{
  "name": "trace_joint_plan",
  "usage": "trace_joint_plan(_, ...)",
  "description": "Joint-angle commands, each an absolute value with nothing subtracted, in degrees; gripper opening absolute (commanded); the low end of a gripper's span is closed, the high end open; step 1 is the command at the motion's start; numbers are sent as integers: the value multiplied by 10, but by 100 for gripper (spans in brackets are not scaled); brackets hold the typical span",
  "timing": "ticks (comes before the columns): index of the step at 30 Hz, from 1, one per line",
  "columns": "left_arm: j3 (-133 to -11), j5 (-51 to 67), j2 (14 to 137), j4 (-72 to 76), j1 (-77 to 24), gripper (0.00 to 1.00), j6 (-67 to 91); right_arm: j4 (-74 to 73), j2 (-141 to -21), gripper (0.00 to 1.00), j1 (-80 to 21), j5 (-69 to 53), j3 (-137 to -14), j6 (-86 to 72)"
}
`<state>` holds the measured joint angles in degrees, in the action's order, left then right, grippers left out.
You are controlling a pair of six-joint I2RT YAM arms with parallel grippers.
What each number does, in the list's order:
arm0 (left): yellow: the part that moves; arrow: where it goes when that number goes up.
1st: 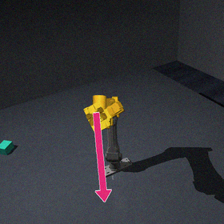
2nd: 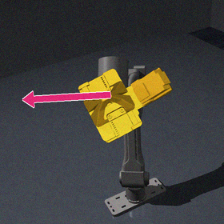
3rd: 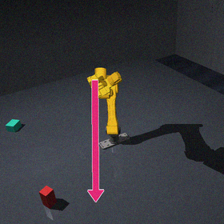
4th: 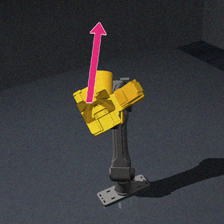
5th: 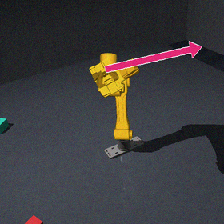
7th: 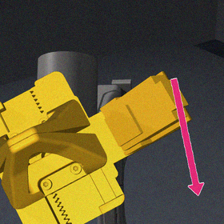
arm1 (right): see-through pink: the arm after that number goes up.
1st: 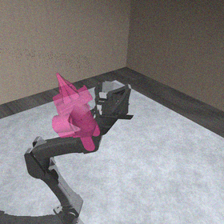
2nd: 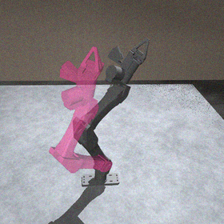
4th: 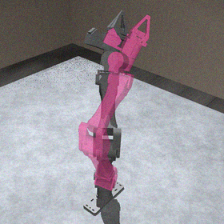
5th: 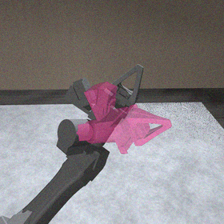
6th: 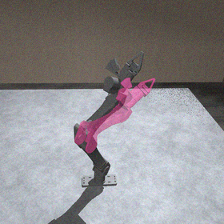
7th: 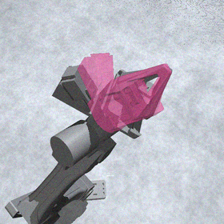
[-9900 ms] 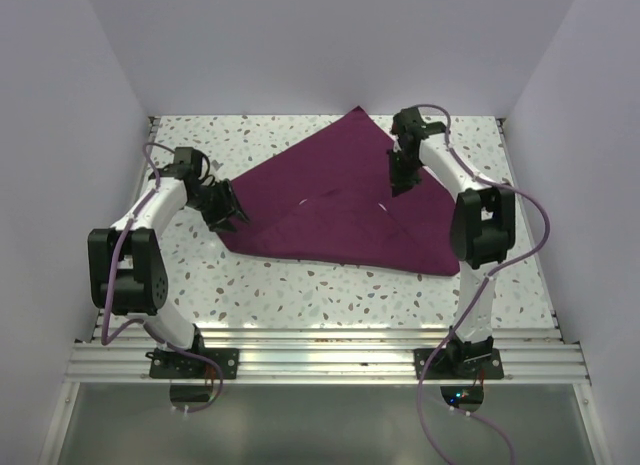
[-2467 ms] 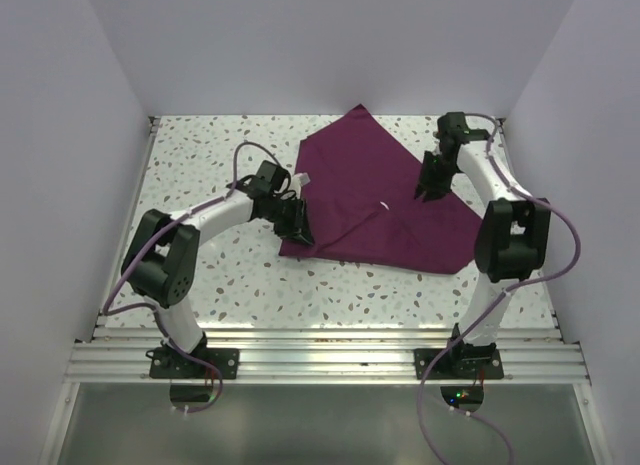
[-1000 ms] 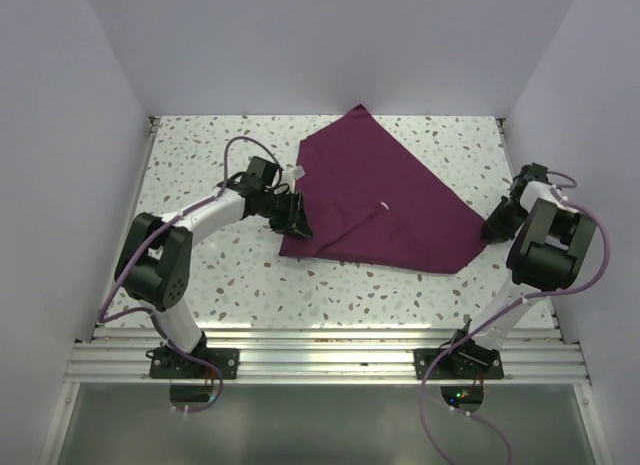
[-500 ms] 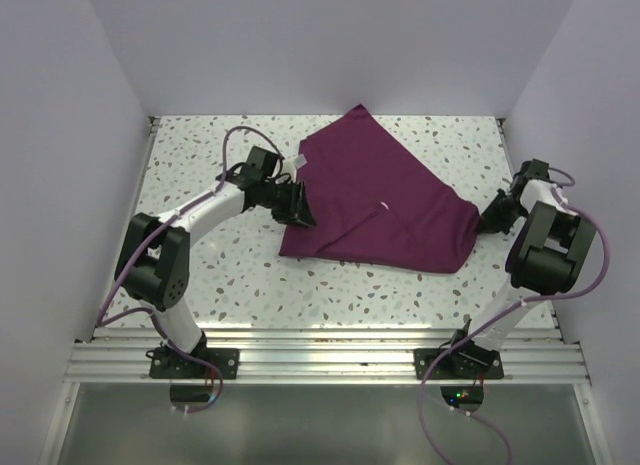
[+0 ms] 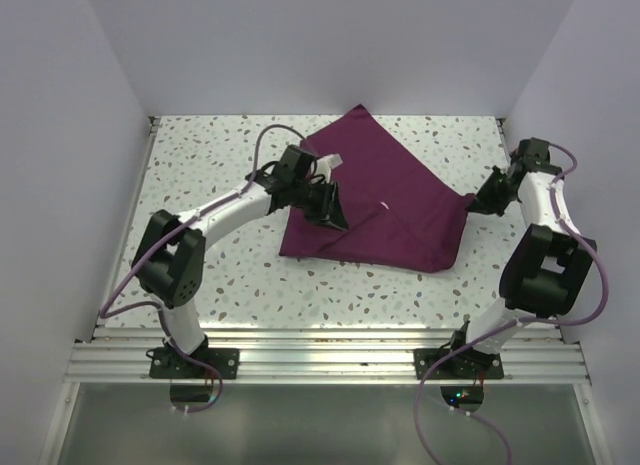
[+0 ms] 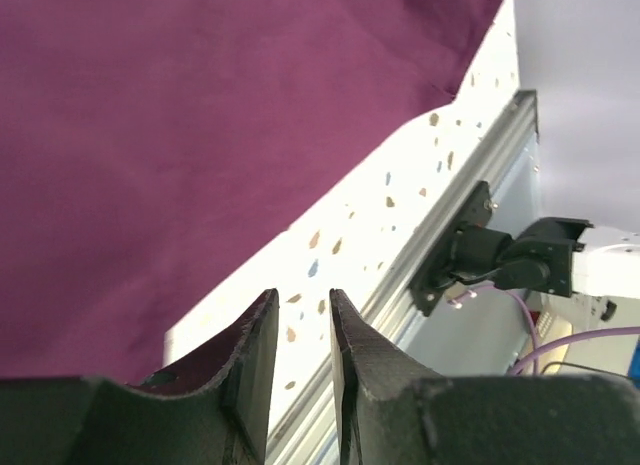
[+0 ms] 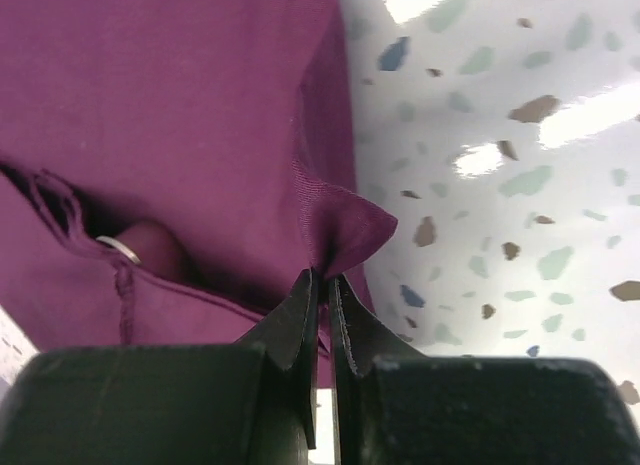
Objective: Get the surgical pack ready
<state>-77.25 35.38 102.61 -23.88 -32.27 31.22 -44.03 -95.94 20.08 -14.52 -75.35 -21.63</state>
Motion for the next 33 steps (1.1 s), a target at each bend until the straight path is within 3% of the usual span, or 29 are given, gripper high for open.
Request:
trace_joint_plan(1, -813, 367, 1052, -189, -365, 30, 364, -466, -921, 0, 171, -170, -805, -236)
trace_joint_plan(5, -847, 365, 1105, -144, -409, 28, 405, -471, -904, 0, 128, -176, -812, -248)
trace_joint_plan(10, -888, 338, 1170, -119, -455, 18, 445, -467, -880, 0, 110, -180, -798, -257)
trace_joint_plan(22, -1048, 182, 1313, -273, -520, 5, 415, -472, -851, 0, 83, -188, -802, -266)
trace_joint_plan(33, -1073, 155, 1328, -317, -524, 7, 391, -463, -845, 0, 40, -197, -833, -294)
